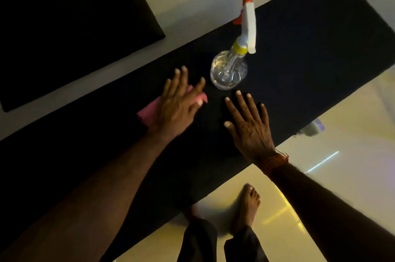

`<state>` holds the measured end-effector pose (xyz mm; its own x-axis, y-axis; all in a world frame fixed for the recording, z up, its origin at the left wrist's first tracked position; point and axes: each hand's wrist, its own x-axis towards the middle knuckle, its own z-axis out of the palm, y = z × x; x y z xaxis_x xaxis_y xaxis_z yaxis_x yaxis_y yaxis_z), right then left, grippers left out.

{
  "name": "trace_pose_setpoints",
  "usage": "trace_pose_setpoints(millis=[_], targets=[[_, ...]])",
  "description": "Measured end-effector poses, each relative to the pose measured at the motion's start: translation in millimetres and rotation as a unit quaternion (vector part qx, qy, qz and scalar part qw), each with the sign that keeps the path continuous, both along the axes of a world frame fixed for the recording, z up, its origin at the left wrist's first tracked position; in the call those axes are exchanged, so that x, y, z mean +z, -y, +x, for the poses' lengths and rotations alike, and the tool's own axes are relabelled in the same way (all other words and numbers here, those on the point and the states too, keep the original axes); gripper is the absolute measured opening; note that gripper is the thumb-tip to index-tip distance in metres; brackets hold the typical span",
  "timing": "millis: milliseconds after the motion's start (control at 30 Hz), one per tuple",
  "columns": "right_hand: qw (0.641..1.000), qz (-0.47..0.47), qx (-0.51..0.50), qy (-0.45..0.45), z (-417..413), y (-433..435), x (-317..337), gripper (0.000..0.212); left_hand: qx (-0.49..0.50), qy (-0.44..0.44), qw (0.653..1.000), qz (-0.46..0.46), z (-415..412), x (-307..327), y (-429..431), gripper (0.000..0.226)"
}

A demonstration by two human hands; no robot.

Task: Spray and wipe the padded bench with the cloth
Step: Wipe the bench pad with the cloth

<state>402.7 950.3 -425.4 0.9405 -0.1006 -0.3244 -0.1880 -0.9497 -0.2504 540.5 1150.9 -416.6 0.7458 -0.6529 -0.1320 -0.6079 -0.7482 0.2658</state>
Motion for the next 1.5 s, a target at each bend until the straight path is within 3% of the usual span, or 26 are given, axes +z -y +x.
trace_pose_setpoints(millis=[67, 100, 167, 233, 333, 400, 467, 533, 567, 633, 733, 800, 867, 933, 1033, 1167, 1300, 1400, 1500], targets=[[1.0, 0.009, -0.001, -0.004, -4.7, 5.2, 1.8, 0.067, -0.106, 0.007, 0.994, 0.03, -24.4, -0.7, -14.7, 0.065], [1.0, 0.012, 0.005, -0.008, -7.2, 8.1, 2.7, 0.067, -0.101, 0.036, 0.993, 0.051, -16.1, -2.4, -22.3, 0.065], [1.0, 0.018, 0.02, -0.014, -11.1, 14.9, 2.7, 0.067, 0.033, 0.077, 0.995, 0.058, 19.1, -2.4, -29.0, 0.064], [0.999, 0.026, 0.033, -0.011, -15.3, 19.8, 1.5, 0.066, 0.073, 0.05, 0.994, 0.059, 19.4, 2.5, -24.7, 0.064], [0.999, 0.031, 0.034, -0.002, -16.6, 21.8, 2.4, 0.065, -0.069, 0.032, 0.997, 0.035, -67.8, -0.6, -16.2, 0.066], [0.998, 0.033, 0.044, -0.01, -20.0, 20.8, 3.8, 0.065, -0.099, 0.053, 0.993, 0.044, -94.9, -1.9, -26.4, 0.064], [0.997, 0.029, 0.064, -0.015, -24.7, 20.7, 3.7, 0.065, 0.014, 0.084, 0.994, 0.069, -72.8, -2.4, -32.6, 0.062], [0.996, 0.034, 0.076, -0.011, -28.1, 23.9, 3.5, 0.064, 0.135, 0.058, 0.985, 0.086, -54.9, 3.4, -36.5, 0.063], [0.996, 0.037, 0.077, -0.005, -29.4, 26.1, 3.2, 0.064, 0.142, 0.051, 0.986, 0.071, -65.3, 2.5, -33.8, 0.063], [0.997, 0.046, 0.069, 0.009, -33.6, 31.3, 3.8, 0.063, 0.052, 0.066, 0.996, 0.039, -118.2, -4.2, -18.8, 0.063], [0.996, 0.049, 0.069, 0.04, -41.7, 37.3, 3.3, 0.062, -0.028, 0.07, 0.995, 0.065, -184.8, -3.7, -28.3, 0.063], [0.995, 0.051, 0.077, 0.041, -44.5, 42.6, 1.8, 0.061, 0.079, 0.107, 0.988, 0.082, -185.6, -5.2, -54.3, 0.062], [0.994, 0.057, 0.085, 0.039, -44.7, 46.1, 0.6, 0.061, 0.241, 0.084, 0.964, 0.073, -183.4, -3.5, -72.7, 0.059], [0.993, 0.069, 0.089, 0.043, -46.5, 46.5, 0.9, 0.061, 0.312, 0.058, 0.947, 0.049, -192.4, -3.5, -61.1, 0.058], [0.992, 0.094, 0.068, 0.048, -49.1, 50.6, 3.8, 0.062, 0.286, 0.075, 0.955, 0.038, -215.8, -4.4, 4.2, 0.058], [0.994, 0.088, 0.043, 0.049, -49.5, 73.2, 4.4, 0.063, 0.142, 0.086, 0.984, 0.064, -242.0, -7.4, 51.1, 0.071], [0.993, 0.081, 0.069, 0.055, -49.9, 87.0, 1.3, 0.064, 0.338, 0.071, 0.936, 0.068, -230.4, -5.4, -0.7, 0.064], [0.993, 0.082, 0.068, 0.049, -51.8, 82.2, 1.1, 0.067, 0.327, 0.058, 0.941, 0.061, -219.5, 0.5, -10.1, 0.06], [0.993, 0.088, 0.053, 0.053, -52.7, 78.5, 1.9, 0.068, 0.286, 0.082, 0.953, 0.052, -201.7, -5.3, 42.4, 0.058]])
